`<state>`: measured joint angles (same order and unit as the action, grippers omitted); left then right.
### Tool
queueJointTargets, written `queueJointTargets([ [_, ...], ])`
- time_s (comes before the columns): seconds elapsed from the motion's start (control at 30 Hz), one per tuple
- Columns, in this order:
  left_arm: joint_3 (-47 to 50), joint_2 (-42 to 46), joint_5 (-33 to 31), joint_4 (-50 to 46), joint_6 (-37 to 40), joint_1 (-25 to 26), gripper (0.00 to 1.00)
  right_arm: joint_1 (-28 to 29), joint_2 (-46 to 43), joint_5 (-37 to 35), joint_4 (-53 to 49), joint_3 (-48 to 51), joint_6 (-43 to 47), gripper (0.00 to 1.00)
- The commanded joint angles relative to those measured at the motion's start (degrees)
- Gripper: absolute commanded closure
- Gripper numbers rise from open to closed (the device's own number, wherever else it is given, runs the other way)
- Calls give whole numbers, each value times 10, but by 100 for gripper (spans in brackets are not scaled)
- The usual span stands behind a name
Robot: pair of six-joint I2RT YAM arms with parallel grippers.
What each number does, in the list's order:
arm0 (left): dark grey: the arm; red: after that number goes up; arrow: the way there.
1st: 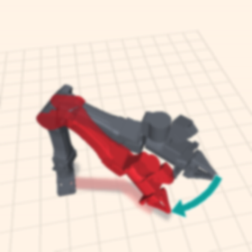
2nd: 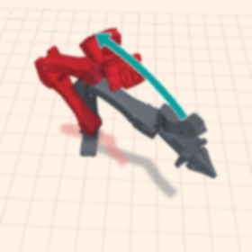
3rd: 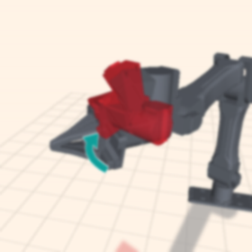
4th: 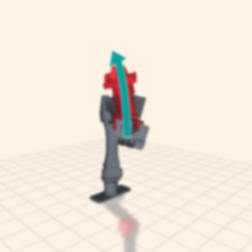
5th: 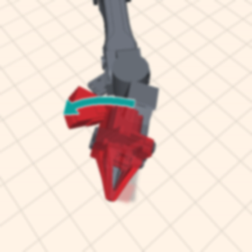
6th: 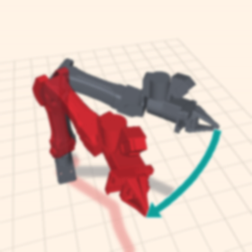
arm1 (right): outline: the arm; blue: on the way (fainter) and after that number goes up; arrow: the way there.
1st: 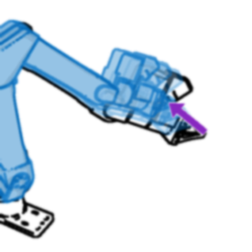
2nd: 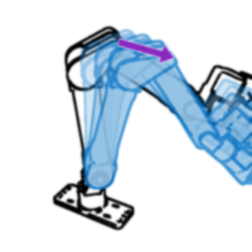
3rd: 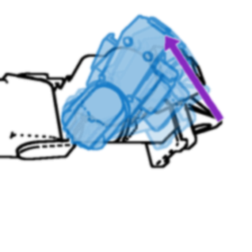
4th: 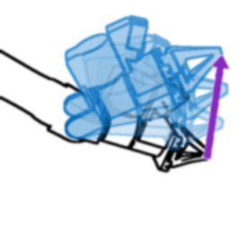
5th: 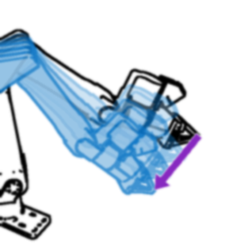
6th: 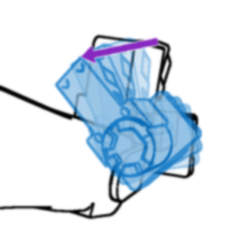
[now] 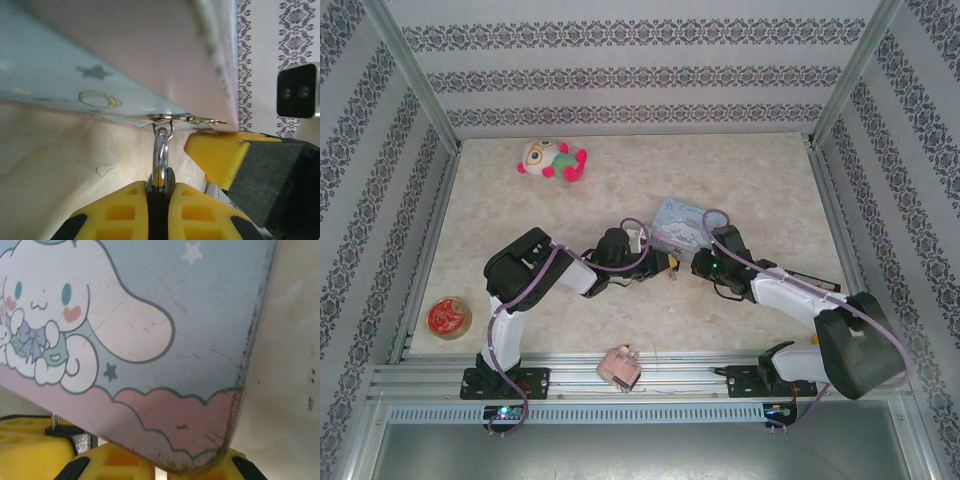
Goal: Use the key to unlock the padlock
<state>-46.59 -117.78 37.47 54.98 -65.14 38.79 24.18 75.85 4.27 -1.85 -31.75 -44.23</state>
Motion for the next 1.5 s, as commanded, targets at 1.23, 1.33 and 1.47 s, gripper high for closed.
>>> queueJointTargets([
  [1.23, -103, -1, -167, -216, 190, 9, 48, -25, -22, 8, 52, 41, -13, 91],
  [1.33, -109, -9, -162, -202, 190, 9, 50, -24, 2, 18, 86, 39, -13, 92],
  [1.47, -119, -16, -159, -206, 200, 13, 55, -21, 46, 26, 117, 21, -10, 93],
])
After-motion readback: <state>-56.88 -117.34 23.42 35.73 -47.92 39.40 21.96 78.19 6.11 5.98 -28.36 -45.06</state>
